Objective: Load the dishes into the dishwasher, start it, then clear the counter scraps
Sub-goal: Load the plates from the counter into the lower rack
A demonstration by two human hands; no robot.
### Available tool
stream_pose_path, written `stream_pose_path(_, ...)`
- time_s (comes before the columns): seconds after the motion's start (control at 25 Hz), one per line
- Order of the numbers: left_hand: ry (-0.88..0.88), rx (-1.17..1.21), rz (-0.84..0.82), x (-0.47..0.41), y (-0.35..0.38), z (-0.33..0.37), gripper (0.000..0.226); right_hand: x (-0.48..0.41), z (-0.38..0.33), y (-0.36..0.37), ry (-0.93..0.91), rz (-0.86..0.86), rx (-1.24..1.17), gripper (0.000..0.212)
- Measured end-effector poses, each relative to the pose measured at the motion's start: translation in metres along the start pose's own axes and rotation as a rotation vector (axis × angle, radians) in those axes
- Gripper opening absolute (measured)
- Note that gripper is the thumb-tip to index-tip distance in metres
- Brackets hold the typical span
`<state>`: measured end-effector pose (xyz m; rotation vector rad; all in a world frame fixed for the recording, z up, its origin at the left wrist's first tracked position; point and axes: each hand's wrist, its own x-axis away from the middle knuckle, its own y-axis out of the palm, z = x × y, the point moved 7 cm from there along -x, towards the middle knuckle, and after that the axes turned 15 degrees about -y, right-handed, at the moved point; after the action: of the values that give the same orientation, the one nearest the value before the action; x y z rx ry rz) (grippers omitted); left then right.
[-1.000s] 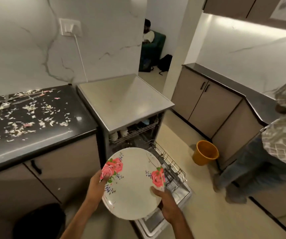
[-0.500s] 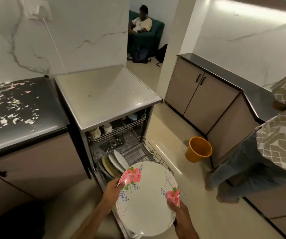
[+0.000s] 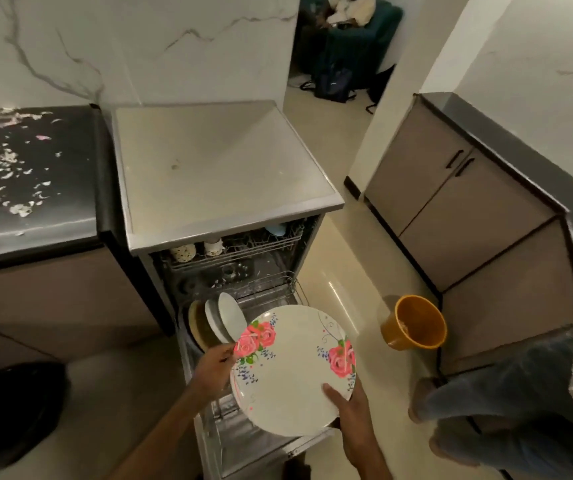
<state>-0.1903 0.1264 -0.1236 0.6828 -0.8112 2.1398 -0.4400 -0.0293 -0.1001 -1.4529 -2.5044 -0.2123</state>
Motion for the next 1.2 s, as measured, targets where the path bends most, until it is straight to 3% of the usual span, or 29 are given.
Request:
stream_pose_path(0.2, -0.049, -0.192, 0.154, -0.031, 0.008, -0.002, 0.039, -0.108, 0.015, -0.018, -0.067, -0.075, 0.115, 0.055)
stream_pose_path(0.36, -0.054, -0.287, 0.146, -0.086, 0.039, 0.0, 0.05, -0.193, 0.047, -0.02, -0.141, -0.177, 0.312, 0.059)
stream_pose_path(0.68, 0.009, -0.641, 0.144, -0.247, 0.082, -0.033, 0.069, -0.322, 0.156, 0.064, -0.309, -0.343, 0.638, 0.071)
stream_pose_path(0.8, 0.009, -0.682, 0.116, -0.289, 0.087, -0.051, 0.068, -0.353, 0.193, 0.093, -0.356, -0.373, 0.711, 0.072)
stream_pose_path(1.04, 0.046, -0.702, 0.09, -0.324, 0.087, -0.075, 0.067, -0.383, 0.238, 0.128, -0.299, -0.376, 0.744, 0.074)
stream_pose_path(1.2, 0.025, -0.711, 0.088, -0.338, 0.08, -0.076, 0.067, -0.38, 0.257, 0.148, -0.265, -0.465, 0.828, 0.077)
